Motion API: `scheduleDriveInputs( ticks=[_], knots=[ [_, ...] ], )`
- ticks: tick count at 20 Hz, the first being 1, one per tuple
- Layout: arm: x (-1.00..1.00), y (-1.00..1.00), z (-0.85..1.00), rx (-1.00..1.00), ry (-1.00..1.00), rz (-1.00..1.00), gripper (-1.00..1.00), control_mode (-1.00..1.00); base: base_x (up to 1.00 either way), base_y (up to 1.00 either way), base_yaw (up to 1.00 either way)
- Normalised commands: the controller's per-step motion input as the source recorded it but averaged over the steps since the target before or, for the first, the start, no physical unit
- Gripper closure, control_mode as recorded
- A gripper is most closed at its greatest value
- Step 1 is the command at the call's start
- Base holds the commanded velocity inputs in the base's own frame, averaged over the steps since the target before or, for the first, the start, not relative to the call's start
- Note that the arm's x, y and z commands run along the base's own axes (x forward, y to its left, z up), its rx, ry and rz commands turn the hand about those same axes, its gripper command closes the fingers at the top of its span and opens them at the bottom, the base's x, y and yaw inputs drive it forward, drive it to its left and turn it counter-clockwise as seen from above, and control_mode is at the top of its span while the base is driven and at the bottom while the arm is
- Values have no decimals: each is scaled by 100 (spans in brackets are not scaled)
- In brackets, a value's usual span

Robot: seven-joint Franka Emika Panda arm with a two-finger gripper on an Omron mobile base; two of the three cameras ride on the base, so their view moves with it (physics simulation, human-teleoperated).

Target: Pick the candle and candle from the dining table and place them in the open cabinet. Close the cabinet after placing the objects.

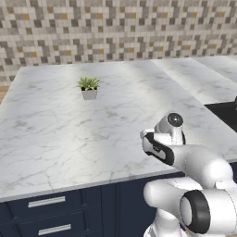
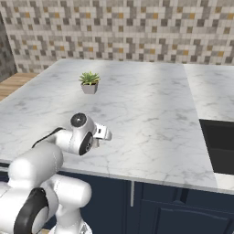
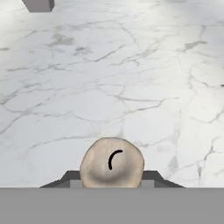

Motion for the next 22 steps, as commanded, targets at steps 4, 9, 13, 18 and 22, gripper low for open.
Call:
scheduleDriveInputs(
  ticks=[4, 9, 13, 18, 22],
  knots=[
    [-38, 10, 47, 0, -19, 0, 100, -100, 0, 0, 0],
    [-40, 9, 49, 0, -19, 0, 100, -100, 0, 0, 0],
    [-36, 12, 58, 0, -11, 0, 100, -100, 0, 0, 0],
    [-39, 3, 73, 0, -5, 0, 100, -100, 0, 0, 0],
    [-44, 0, 79, 0, 0, 0, 100, -100, 0, 0, 0]
  ],
)
